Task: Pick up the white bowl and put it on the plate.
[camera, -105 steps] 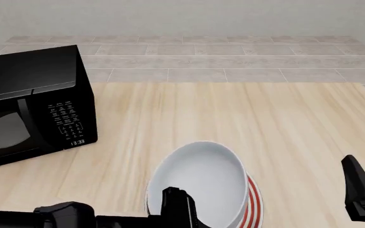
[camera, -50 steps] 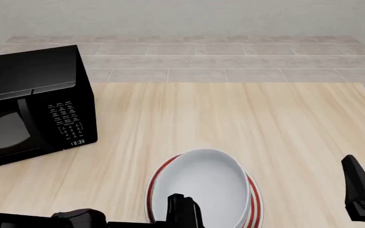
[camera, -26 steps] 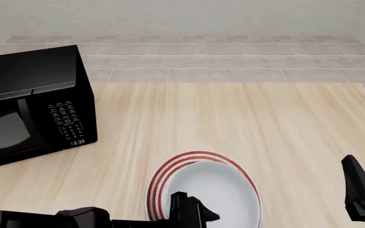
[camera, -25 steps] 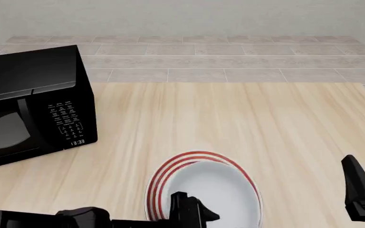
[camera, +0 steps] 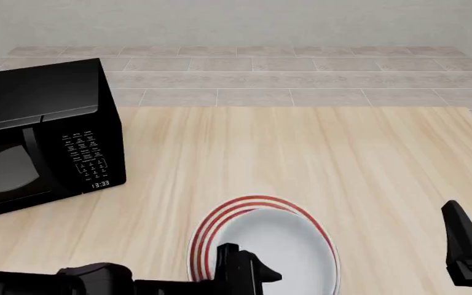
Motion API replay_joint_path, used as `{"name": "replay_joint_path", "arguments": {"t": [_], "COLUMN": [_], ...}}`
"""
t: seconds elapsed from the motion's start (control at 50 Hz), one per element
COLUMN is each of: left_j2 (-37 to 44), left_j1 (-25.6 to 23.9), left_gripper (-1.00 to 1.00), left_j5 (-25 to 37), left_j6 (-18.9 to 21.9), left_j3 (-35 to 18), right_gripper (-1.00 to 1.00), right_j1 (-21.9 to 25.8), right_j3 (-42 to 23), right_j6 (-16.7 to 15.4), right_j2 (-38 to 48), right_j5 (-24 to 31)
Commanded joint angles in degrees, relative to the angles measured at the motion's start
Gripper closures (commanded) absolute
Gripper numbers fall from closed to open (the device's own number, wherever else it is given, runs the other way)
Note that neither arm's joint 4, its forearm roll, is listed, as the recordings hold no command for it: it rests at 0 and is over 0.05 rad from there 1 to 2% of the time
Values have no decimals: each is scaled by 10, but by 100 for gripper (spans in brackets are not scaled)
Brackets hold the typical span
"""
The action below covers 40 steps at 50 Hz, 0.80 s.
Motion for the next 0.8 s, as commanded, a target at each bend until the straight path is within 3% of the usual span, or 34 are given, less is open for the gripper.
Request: {"name": "replay_joint_path", "arguments": {"t": [0.02, 0.8], "left_j2": [-39, -286], "left_j1": [4, 78], "left_gripper": [-100, -100], "left_j5": [27, 176], "left_j6": [9, 55], "left_j3": [3, 39], "right_gripper": [-100, -100], "right_j1": [1, 1], "right_j3": [0, 0], "right_j6": [0, 0], "right_j2": [1, 1], "right_j5": [0, 0]}}
